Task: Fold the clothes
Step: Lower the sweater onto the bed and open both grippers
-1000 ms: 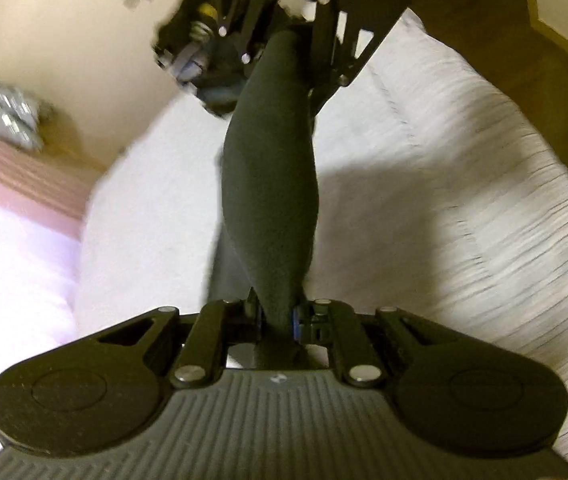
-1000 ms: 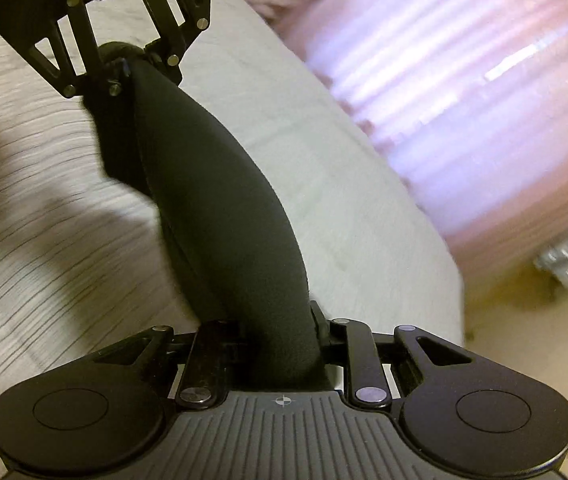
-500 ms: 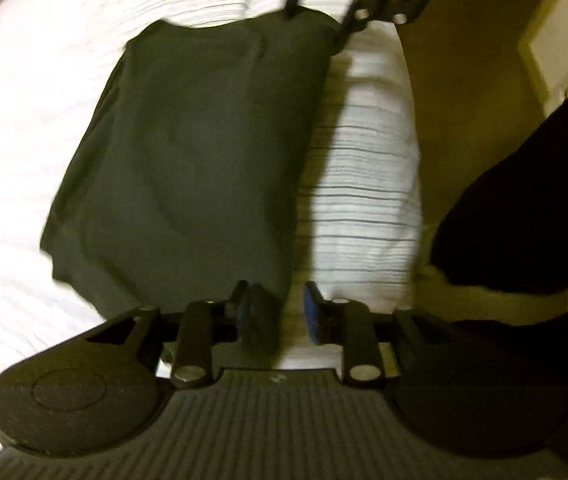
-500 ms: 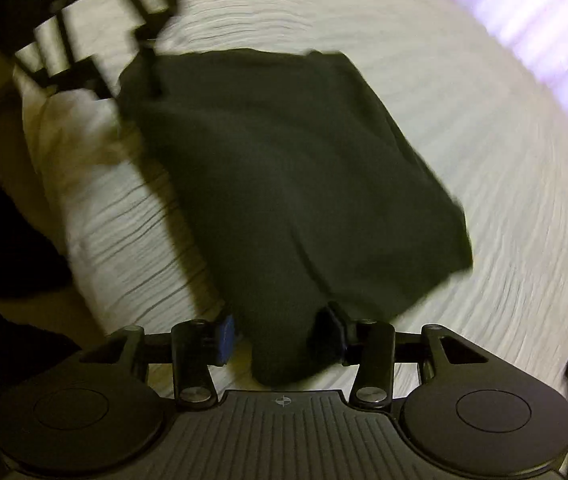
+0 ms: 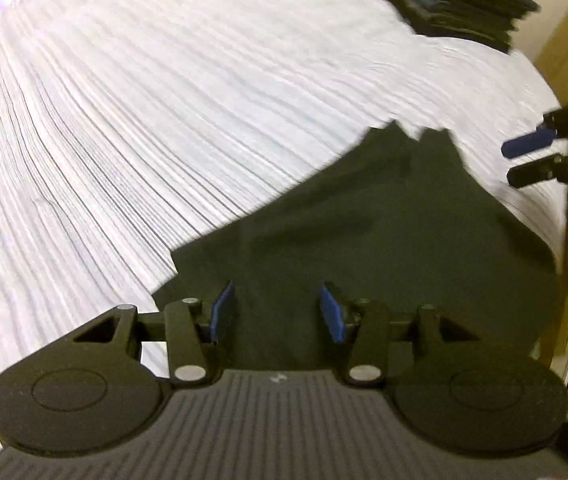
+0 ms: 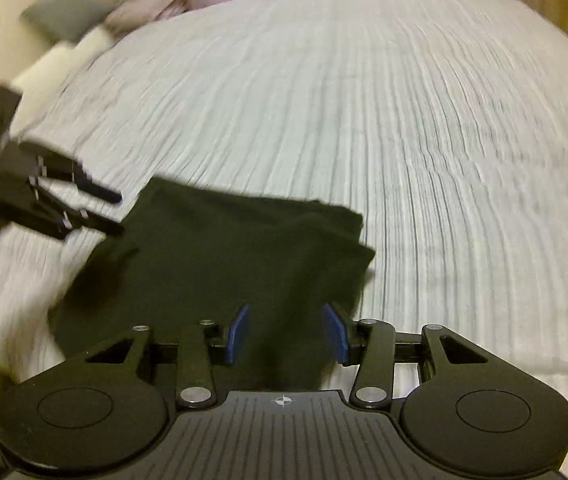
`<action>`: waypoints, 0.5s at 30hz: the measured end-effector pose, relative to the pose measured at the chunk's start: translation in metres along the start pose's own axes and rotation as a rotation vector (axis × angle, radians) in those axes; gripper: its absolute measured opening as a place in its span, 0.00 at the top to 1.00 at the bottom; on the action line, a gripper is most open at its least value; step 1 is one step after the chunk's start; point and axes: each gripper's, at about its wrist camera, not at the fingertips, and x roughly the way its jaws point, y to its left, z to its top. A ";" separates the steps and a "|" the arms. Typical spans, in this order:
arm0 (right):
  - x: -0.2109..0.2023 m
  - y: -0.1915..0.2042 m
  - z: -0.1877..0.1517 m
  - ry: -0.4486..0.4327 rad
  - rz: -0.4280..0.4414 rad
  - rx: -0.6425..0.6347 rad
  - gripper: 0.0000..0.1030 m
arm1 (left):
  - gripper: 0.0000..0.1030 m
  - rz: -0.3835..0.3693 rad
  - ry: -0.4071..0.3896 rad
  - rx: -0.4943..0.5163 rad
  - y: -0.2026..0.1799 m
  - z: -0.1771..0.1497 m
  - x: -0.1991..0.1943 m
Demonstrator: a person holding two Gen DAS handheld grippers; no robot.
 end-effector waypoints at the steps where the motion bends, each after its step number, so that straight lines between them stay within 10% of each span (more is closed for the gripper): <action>1: 0.008 -0.008 0.006 -0.002 -0.001 0.025 0.53 | 0.60 -0.020 0.014 -0.028 0.007 0.005 0.009; 7: 0.047 -0.047 0.019 0.001 0.006 0.227 0.39 | 0.95 -0.113 -0.009 -0.146 0.022 0.001 0.022; 8: 0.047 -0.051 0.021 0.002 0.011 0.257 0.47 | 0.96 -0.109 -0.025 -0.153 0.022 -0.001 0.017; 10: 0.046 -0.057 0.026 0.005 0.021 0.317 0.94 | 0.96 -0.100 -0.059 -0.166 0.022 -0.006 0.004; 15: 0.008 -0.043 0.055 -0.074 0.065 0.281 0.96 | 0.97 -0.050 -0.194 -0.204 0.022 -0.019 -0.049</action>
